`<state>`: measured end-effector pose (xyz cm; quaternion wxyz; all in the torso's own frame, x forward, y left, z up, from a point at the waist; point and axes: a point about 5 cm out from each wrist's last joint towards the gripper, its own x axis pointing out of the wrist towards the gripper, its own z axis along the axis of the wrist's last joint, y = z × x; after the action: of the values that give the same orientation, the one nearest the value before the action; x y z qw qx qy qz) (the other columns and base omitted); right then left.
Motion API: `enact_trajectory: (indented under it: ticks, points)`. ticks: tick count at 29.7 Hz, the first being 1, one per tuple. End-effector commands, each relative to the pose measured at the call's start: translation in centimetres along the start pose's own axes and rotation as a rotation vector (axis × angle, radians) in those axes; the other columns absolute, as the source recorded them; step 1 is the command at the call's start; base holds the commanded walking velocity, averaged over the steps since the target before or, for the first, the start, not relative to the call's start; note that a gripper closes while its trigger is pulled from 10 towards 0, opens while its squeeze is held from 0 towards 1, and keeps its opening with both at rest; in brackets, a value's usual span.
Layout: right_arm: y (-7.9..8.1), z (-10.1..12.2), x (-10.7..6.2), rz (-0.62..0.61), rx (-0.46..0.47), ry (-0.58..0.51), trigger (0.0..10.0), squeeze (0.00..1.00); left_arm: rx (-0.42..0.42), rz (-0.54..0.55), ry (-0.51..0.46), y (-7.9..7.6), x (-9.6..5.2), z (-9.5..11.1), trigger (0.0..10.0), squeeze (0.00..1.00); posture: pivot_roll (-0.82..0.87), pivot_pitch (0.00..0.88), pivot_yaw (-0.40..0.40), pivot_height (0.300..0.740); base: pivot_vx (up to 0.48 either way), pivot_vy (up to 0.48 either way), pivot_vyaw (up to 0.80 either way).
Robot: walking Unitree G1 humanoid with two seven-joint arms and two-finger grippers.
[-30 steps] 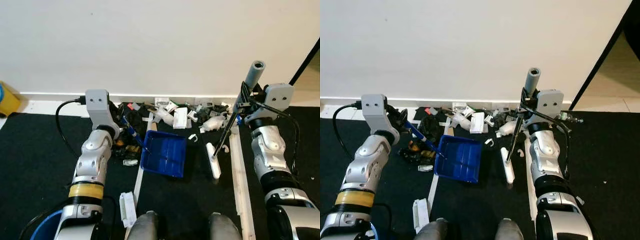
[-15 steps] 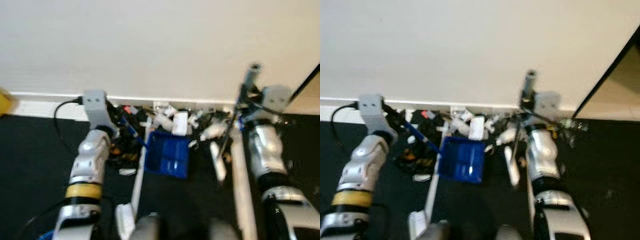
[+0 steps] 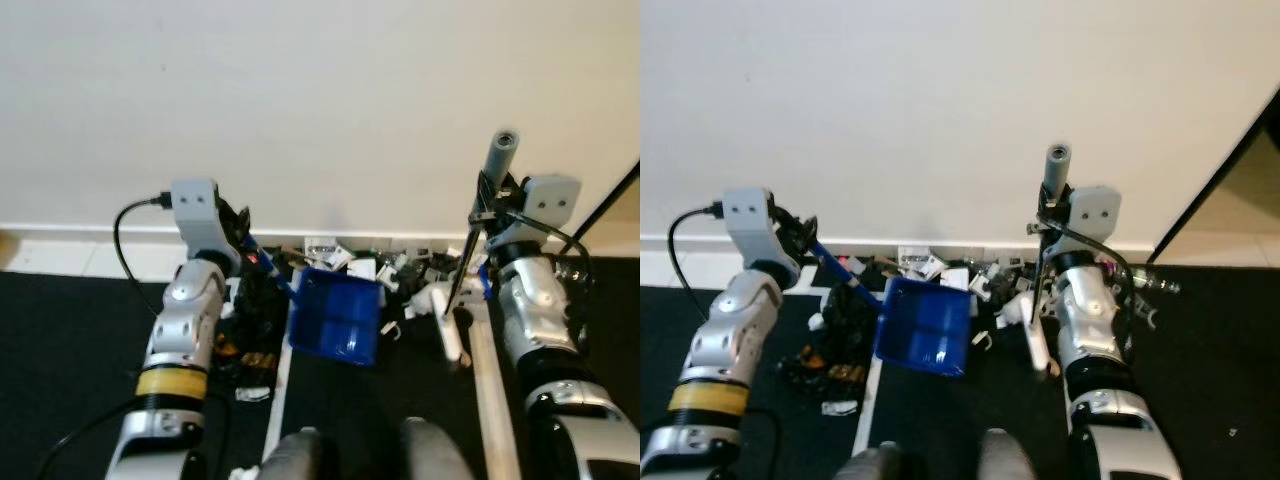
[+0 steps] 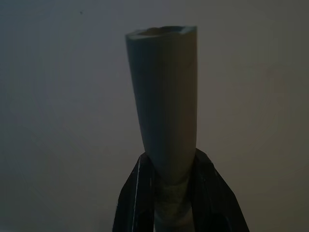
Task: Sweep floor
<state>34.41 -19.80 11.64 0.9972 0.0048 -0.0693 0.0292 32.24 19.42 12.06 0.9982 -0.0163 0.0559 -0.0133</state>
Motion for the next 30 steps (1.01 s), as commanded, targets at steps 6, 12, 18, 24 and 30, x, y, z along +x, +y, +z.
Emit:
enact_trajectory:
  ticks: [6, 12, 18, 24, 30]
  points:
    - [0.23, 0.57, 0.24, 0.004, 0.0, -0.039, 10.0, 0.0, 0.005, 0.007, -0.035, 0.36, 0.0, 0.75, 10.0, 0.0, -0.08, 0.07, 0.087, 0.74, 0.399, 0.0, 0.0]
    - [0.18, 0.53, 0.18, 0.002, 0.0, -0.039, 10.0, 0.0, 0.011, -0.003, -0.01, 0.32, -0.08, 0.45, 10.0, 0.0, -0.08, 0.073, 0.087, 0.74, 0.062, 0.0, 0.0]
    - [0.15, 0.53, 0.16, 0.002, -0.001, -0.041, 10.0, 0.0, 0.021, -0.031, 0.022, -0.02, -0.14, 0.04, 10.0, 0.0, -0.08, 0.075, 0.086, 0.74, 0.0, 0.0, 0.0]
    - [0.17, 0.51, 0.16, 0.002, 0.0, -0.041, 10.0, 0.0, 0.027, -0.038, 0.02, -0.24, -0.12, 0.05, 10.0, 0.0, -0.08, 0.076, 0.086, 0.74, 0.0, 0.0, 0.0]
    - [0.21, 0.48, 0.13, 0.002, 0.0, -0.04, 10.0, 0.0, 0.023, -0.041, 0.015, -0.27, -0.14, 0.13, 10.0, 0.0, -0.08, 0.078, 0.087, 0.74, 0.0, -0.279, 0.0]
